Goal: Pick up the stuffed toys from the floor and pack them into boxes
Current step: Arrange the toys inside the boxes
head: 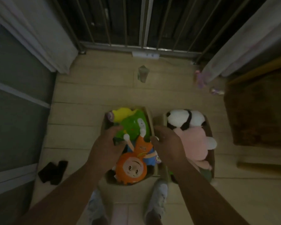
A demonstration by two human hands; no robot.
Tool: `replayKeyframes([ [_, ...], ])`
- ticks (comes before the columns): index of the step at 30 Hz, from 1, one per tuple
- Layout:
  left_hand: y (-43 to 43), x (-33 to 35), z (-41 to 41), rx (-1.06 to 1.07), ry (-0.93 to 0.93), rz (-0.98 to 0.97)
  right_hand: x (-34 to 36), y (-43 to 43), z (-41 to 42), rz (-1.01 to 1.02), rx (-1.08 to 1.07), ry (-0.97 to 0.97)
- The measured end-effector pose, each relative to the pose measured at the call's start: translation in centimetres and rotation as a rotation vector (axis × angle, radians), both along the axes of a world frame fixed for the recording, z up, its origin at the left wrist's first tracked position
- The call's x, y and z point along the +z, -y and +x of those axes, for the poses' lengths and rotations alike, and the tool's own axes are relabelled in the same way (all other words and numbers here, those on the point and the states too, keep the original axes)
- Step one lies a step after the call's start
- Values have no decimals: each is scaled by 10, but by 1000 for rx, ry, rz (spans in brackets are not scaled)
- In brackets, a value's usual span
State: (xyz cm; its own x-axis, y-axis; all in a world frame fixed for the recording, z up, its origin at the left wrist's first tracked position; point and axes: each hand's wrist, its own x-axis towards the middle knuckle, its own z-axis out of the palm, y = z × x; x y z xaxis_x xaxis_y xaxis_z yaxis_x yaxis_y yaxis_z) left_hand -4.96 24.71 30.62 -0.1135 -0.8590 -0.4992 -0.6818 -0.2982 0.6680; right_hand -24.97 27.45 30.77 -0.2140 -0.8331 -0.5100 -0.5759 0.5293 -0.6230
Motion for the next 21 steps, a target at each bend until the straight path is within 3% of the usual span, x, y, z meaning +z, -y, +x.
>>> replayKeyframes([
  [5,20,-149,5,41,37,-14,-149,27,2,24,-21,-37],
  [10,26,-261,30,217,312,-58,-255,36,-9,207,-77,-196],
  [14,17,-297,29,309,504,-218,-299,35,-5,353,-80,-248],
  [21,11,-321,26,448,485,-285,-312,44,5,384,-9,-386],
])
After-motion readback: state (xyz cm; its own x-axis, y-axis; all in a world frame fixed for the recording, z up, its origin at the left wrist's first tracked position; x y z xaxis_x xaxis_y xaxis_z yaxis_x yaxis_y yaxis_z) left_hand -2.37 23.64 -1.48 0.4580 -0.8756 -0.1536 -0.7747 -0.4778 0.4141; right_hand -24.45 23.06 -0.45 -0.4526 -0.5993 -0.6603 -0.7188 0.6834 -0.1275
